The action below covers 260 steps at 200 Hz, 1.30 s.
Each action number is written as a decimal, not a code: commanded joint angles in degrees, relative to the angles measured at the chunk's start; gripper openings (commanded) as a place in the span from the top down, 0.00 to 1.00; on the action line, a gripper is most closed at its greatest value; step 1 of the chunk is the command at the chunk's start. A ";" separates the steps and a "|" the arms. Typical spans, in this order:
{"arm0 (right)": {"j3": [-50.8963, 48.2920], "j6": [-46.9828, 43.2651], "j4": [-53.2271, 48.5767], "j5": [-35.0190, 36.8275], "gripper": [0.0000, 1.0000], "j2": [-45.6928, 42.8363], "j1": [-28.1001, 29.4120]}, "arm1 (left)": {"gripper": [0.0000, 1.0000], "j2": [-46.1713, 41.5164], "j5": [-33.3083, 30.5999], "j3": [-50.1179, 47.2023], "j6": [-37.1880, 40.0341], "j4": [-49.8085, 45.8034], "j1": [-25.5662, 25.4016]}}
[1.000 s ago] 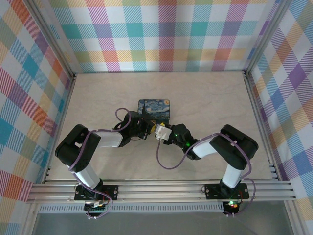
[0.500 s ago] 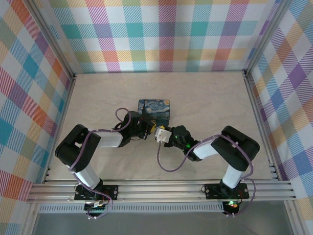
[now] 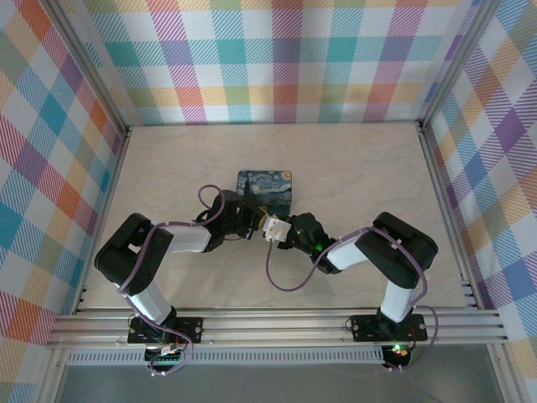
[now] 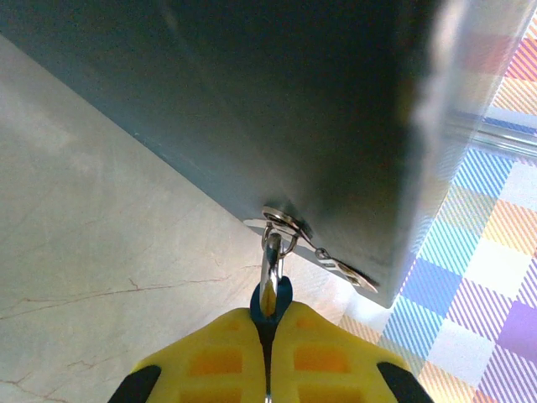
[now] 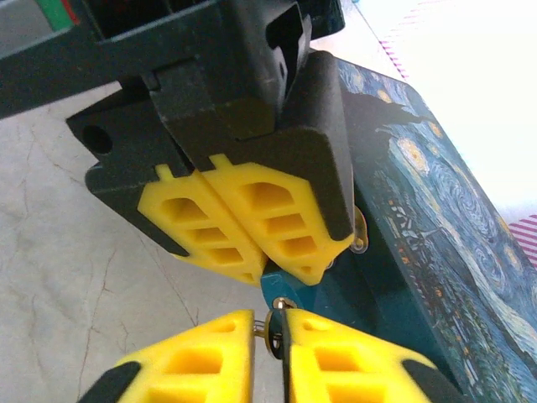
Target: Unlock the padlock with the key
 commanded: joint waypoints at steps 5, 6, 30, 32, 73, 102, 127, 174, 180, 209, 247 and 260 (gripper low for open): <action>1.31 0.86 2.25 0.61 0.91 1.42 0.42 | 1.00 -0.40 1.77 1.05 -0.57 -0.85 -0.56; 1.29 0.91 2.31 0.68 0.92 1.40 0.42 | 1.00 -0.39 1.77 1.05 -0.56 -0.78 -0.56; 1.28 1.90 2.89 2.14 1.00 1.79 0.44 | 1.00 -0.47 1.91 1.12 -0.56 -0.72 -0.56; 1.28 1.99 2.95 2.27 1.00 1.75 0.42 | 1.00 -0.47 1.94 1.09 -0.64 -0.70 -0.58; 1.08 6.40 3.67 2.68 1.00 0.97 0.42 | 1.00 -0.73 2.04 0.98 -0.59 -0.70 -0.60; 1.21 16.05 4.45 1.22 1.00 -0.25 0.42 | 1.00 -0.88 1.77 0.82 -0.53 -0.78 -0.86; 1.85 26.21 4.37 0.34 1.00 -0.26 0.51 | 1.00 -0.80 1.69 0.86 -0.58 -0.68 -1.08; 2.22 38.50 5.36 0.00 1.00 0.89 0.56 | 1.00 -0.91 1.43 0.74 -0.68 -0.75 -1.35; 2.16 39.65 5.74 -0.03 1.00 1.18 0.58 | 1.00 -0.92 1.37 0.78 -0.64 -0.78 -1.43; 2.46 46.18 7.07 -1.01 1.00 2.51 0.59 | 1.00 -0.92 1.31 0.59 -0.62 -0.68 -1.54; 2.99 50.86 7.11 -1.10 1.00 2.68 0.60 | 1.00 -1.00 1.24 0.26 -0.73 -0.63 -1.82; 3.26 51.00 6.51 -0.97 1.00 2.44 0.49 | 1.00 -1.18 1.16 0.12 -0.73 -0.62 -1.86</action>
